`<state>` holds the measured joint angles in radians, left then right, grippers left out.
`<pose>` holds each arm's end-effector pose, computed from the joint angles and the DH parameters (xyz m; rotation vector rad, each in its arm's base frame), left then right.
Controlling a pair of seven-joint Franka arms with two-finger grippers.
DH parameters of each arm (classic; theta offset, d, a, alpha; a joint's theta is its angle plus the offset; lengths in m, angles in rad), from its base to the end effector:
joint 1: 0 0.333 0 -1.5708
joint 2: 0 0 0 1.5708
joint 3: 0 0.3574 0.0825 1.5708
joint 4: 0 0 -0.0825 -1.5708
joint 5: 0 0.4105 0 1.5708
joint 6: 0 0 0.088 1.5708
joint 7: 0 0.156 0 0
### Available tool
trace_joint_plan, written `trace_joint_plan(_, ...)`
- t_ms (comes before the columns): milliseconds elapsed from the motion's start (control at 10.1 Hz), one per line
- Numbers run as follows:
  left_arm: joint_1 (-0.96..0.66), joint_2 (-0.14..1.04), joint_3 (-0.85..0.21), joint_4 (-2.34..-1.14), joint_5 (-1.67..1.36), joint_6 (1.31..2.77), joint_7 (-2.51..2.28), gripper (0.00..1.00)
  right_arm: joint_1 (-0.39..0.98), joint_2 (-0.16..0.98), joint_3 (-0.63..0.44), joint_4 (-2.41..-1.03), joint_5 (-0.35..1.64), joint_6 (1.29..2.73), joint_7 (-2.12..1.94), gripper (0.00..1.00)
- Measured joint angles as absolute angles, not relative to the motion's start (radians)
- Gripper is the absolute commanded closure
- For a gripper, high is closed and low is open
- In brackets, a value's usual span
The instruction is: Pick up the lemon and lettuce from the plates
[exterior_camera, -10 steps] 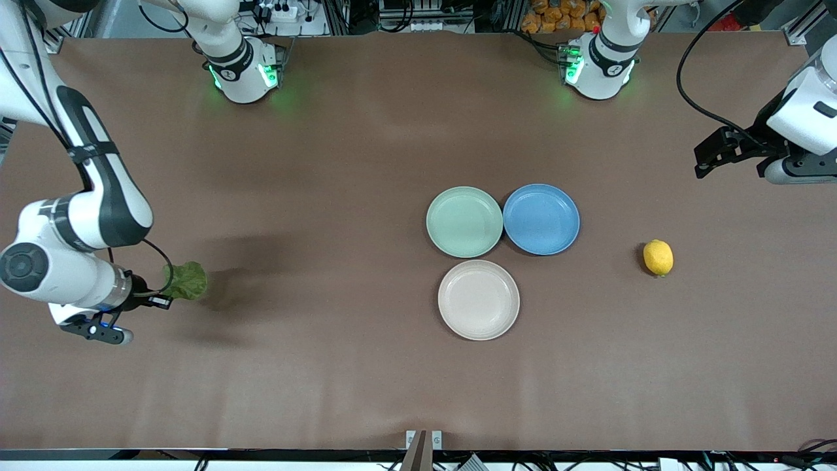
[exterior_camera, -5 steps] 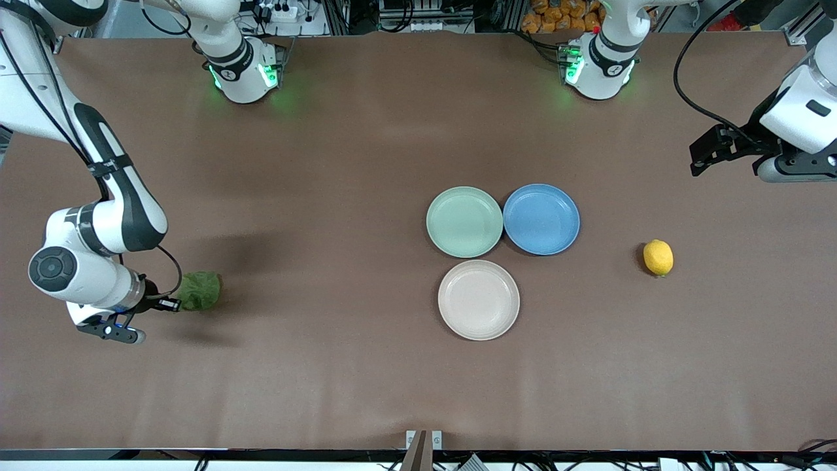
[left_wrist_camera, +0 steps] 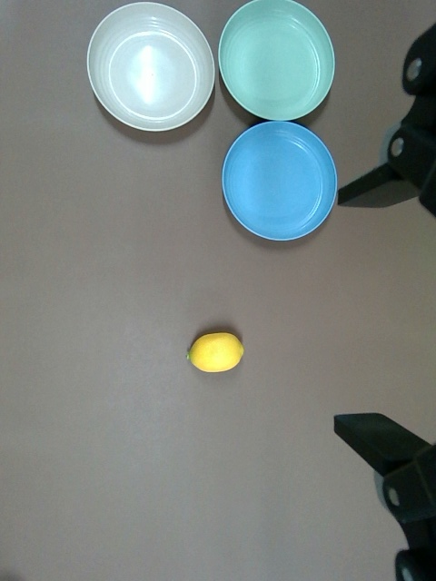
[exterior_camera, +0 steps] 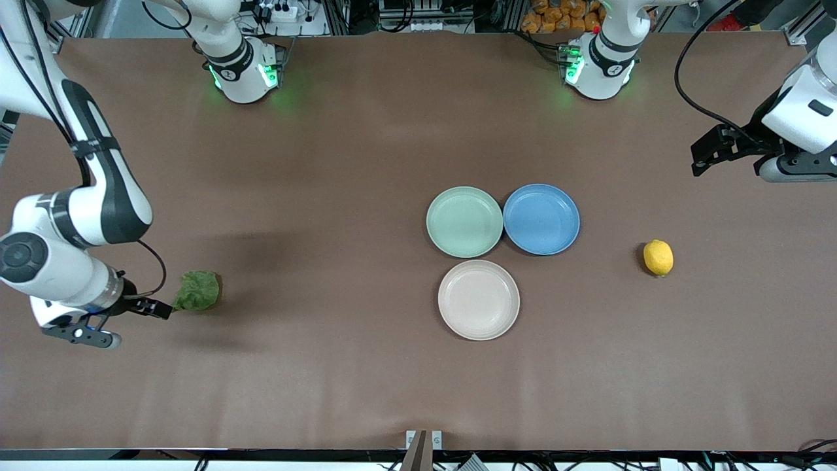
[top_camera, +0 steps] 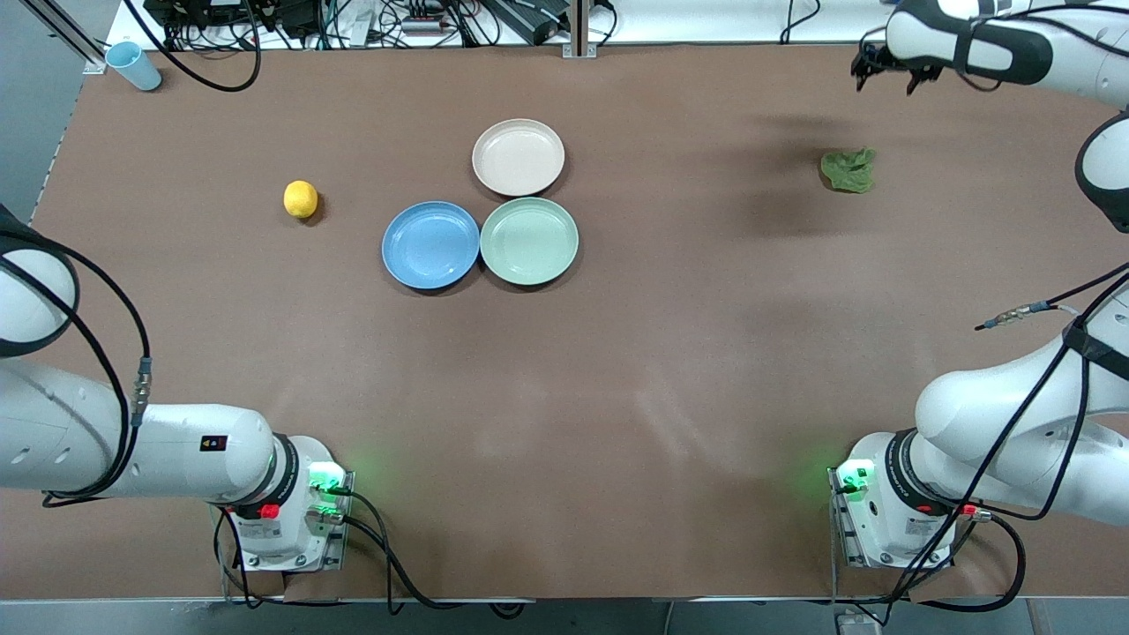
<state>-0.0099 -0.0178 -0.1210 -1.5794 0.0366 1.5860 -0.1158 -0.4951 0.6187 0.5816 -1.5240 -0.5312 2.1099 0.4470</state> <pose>0.5734 -0.0704 0.6243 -3.1057 0.0236 -0.0448 0.7558 -0.0464 0.3224 3.0043 -0.3039 0.1774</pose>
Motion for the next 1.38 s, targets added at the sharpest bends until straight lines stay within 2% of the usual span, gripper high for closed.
trace_joint_plan(296,-0.007,-0.018,-0.121,-1.578,0.037,1.586,-0.116,0.0,-0.489,0.524,0.659,-1.491,-0.521,2.061,0.425,0.0)
trace_joint_plan(395,-0.006,-0.018,-0.121,-1.577,0.037,1.585,-0.116,0.0,-0.486,0.466,0.664,-1.486,-0.465,2.031,0.394,0.0)
trace_joint_plan(592,-0.006,-0.018,-0.121,-1.577,0.037,1.585,-0.116,0.0,-0.481,0.346,0.631,-1.484,-0.232,1.967,0.273,0.0)
trace_joint_plan(691,-0.006,-0.017,-0.122,-1.576,0.037,1.585,-0.116,0.0,-0.451,0.285,0.555,-1.482,-0.143,1.926,0.206,0.0)
trace_joint_plan(888,-0.005,-0.017,-0.122,-1.576,0.037,1.584,-0.116,0.0,-0.315,0.205,0.334,-1.45,-0.037,1.816,0.095,0.0)
trace_joint_plan(1184,-0.002,-0.017,-0.122,-1.575,0.037,1.584,-0.116,0.0,-0.24,0.161,0.227,-1.371,0.004,1.711,0.05,0.0)
trace_joint_plan(1382,-0.001,-0.017,-0.122,-1.575,0.037,1.584,-0.116,0.0,-0.097,0.128,0.074,-1.364,0.006,1.652,0.049,0.0)
